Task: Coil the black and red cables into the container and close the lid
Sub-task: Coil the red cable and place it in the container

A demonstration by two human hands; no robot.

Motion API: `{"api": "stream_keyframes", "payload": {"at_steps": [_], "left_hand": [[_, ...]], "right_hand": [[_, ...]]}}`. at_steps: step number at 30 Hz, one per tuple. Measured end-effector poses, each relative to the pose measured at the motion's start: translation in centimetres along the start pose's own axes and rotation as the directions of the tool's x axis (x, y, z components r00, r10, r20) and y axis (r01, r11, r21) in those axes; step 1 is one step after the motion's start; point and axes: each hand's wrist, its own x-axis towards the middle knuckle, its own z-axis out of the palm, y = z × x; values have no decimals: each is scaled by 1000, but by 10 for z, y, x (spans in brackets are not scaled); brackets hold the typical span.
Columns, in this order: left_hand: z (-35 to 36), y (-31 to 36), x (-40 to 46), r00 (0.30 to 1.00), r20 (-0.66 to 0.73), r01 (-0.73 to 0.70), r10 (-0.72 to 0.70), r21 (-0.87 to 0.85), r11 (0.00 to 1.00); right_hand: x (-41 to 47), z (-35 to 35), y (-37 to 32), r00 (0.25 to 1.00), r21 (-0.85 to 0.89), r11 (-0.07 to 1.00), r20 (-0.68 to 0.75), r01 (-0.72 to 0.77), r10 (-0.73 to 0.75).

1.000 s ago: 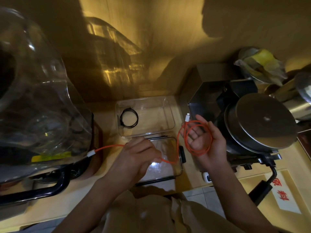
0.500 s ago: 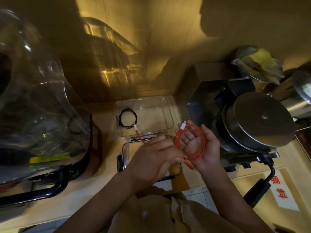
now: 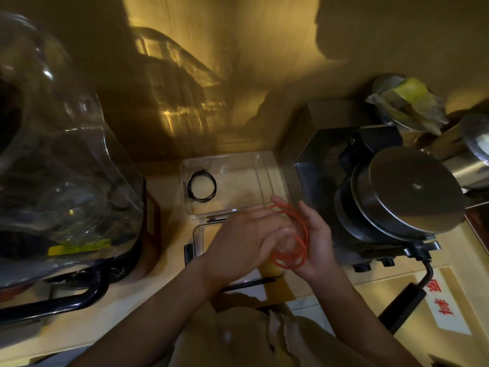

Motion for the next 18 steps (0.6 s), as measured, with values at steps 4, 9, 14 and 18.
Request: {"api": "stream_keyframes", "payload": {"at_steps": [4, 9, 14, 18], "left_hand": [[-3, -1, 10, 997, 7, 75, -74, -24, 997], [-5, -8, 18, 991, -17, 133, -134, -36, 990], [-2, -17, 17, 986, -26, 163, -163, -22, 986], [-3, -25, 16, 982, -61, 182, -179, 35, 983]], "right_hand": [[-1, 7, 6, 993, 22, 996, 72, -91, 90], [-3, 10, 12, 988, -48, 991, 79, -129, 132], [-5, 11, 15, 975, -117, 978, 121, -175, 189], [-9, 13, 16, 961, -150, 972, 181, -183, 209]]}}
